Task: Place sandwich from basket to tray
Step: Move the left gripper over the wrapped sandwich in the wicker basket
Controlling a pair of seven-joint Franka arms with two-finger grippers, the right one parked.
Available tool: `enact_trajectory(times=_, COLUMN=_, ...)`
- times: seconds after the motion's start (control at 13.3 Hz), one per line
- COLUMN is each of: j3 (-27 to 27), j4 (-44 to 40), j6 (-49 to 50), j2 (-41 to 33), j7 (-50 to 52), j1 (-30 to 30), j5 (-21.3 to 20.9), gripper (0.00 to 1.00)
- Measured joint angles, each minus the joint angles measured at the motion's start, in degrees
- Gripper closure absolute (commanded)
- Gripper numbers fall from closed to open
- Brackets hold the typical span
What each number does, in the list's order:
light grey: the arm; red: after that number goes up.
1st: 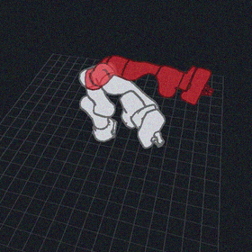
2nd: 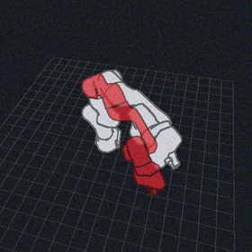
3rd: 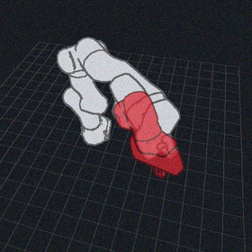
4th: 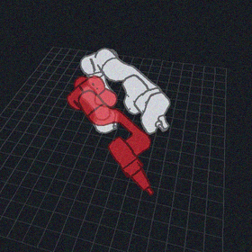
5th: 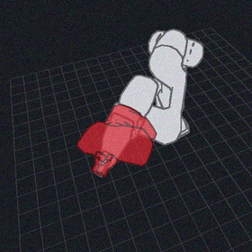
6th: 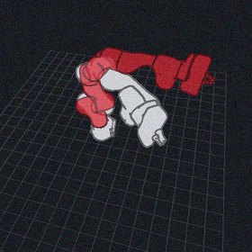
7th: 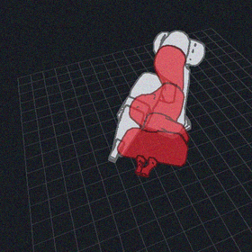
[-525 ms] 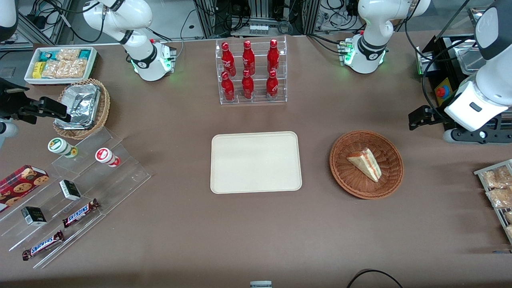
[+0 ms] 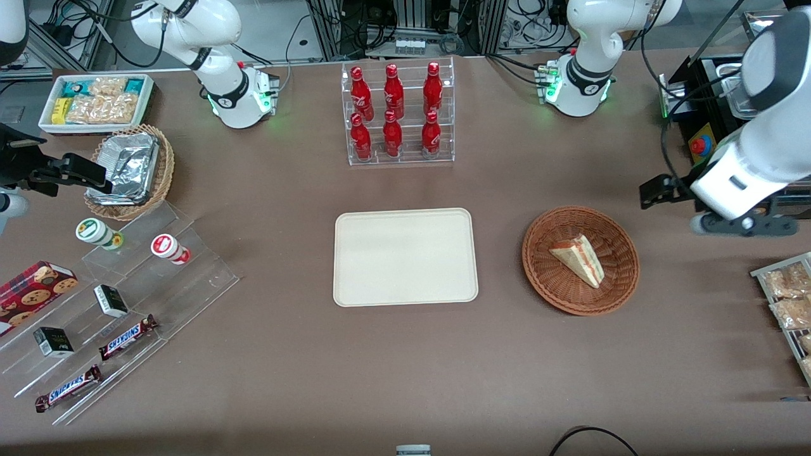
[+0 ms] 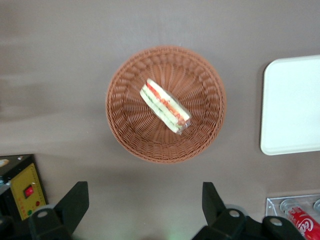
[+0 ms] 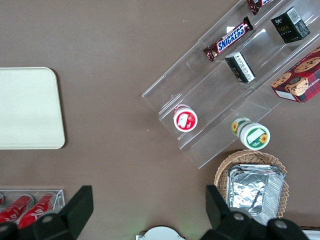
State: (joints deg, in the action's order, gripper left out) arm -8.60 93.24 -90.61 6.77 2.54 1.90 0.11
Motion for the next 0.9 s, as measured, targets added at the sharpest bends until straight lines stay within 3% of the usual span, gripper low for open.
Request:
enact_trajectory(times=0.45, j3=-0.1, j4=9.7, j6=-12.1, j2=3.4, j7=1.3, j1=0.0, j5=0.0, gripper=0.0)
enact_trajectory(times=0.9, j3=-0.2, j4=20.8, j6=-26.4, j2=3.3, j7=16.6, j1=-1.2, j5=0.0, gripper=0.0)
